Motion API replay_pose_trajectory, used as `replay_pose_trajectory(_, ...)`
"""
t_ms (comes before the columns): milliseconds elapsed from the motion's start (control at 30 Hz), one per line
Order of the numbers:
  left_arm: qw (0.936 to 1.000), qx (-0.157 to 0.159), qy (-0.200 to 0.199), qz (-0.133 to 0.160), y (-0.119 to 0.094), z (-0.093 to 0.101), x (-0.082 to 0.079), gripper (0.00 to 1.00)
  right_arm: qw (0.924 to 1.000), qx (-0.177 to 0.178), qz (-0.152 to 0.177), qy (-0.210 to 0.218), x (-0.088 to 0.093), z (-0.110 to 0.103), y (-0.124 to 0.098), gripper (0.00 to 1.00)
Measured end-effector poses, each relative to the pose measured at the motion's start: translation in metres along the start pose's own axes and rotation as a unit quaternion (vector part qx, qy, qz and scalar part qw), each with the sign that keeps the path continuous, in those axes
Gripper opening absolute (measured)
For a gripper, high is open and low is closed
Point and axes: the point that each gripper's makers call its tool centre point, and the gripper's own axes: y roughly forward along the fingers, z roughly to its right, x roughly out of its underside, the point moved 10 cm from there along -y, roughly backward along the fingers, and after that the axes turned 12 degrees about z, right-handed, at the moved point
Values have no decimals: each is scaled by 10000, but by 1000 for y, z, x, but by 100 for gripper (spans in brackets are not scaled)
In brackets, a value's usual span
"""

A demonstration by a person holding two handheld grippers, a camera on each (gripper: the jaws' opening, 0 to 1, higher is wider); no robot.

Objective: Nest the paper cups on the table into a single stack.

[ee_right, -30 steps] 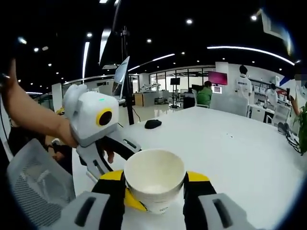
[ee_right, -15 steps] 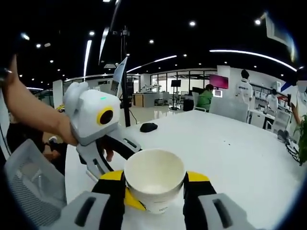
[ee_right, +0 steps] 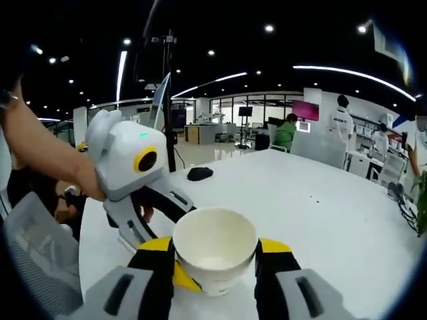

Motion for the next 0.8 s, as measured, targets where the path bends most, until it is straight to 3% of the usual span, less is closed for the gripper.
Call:
replay_pose_trajectory(567,9999,-100,-138,-27,-6,-8,6,40,9998,-86,-184,-20,9,4,17,47)
replay_pose_trajectory(800,9996,-126,-251,-47,-10,-5,8,43,9999,-70,-104,8,7,5,17,56)
